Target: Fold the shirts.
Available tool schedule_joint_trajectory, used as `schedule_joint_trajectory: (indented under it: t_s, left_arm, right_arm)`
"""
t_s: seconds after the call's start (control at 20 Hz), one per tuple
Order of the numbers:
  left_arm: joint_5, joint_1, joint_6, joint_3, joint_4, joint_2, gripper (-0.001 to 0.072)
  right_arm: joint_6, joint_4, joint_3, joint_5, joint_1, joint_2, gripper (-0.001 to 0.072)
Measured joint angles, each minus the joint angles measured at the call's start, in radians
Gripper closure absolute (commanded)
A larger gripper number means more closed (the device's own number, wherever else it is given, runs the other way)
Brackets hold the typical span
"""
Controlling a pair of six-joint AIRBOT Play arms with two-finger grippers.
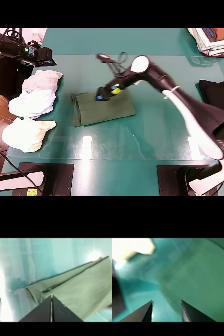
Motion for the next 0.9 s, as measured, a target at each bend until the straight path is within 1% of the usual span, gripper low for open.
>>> schedule_joint_trajectory:
  t_s: [0.1,0.2,0.25,0.35,0.45,0.65,0.75,0.85,0.9]
  left_arm:
    - [-0.009,0.002,0.0,0.0,0.0,0.002,0.0685]
    - [-0.01,0.003,0.0,0.0,-0.007,0.003,0.0685]
    - [-0.009,0.003,0.0,0.0,-0.013,0.003,0.0685]
    - [-0.003,0.003,0.0,0.0,-0.022,0.003,0.0685]
    - [0.004,0.003,0.0,0.0,-0.031,0.003,0.0685]
    - [0.013,0.003,0.0,0.0,-0.038,0.003,0.0685]
    - [0.016,0.003,0.0,0.0,-0.039,0.003,0.0685]
    - [0.019,0.003,0.0,0.0,-0.041,0.003,0.0685]
    - [0.021,0.003,0.0,0.0,-0.042,0.003,0.0685]
  right_arm:
    - [0.005,-0.032,-0.117,0.007,-0.104,0.061,0.0318]
    - [0.012,-0.05,-0.229,0.008,-0.216,0.107,0.0037]
    - [0.011,-0.052,-0.28,0.009,-0.269,0.121,0.0037]
    - [0.012,-0.035,-0.362,0.012,-0.358,0.124,0.0039]
    - [-0.002,0.029,-0.41,0.014,-0.414,0.097,0.004]
    - [-0.051,0.166,-0.447,-0.011,-0.417,0.016,0.0041]
    - [-0.063,0.232,-0.441,-0.027,-0.388,-0.025,0.0119]
    - [-0.069,0.259,-0.408,-0.037,-0.351,-0.067,0.0175]
    - [-0.071,0.266,-0.384,-0.044,-0.333,-0.087,0.0313]
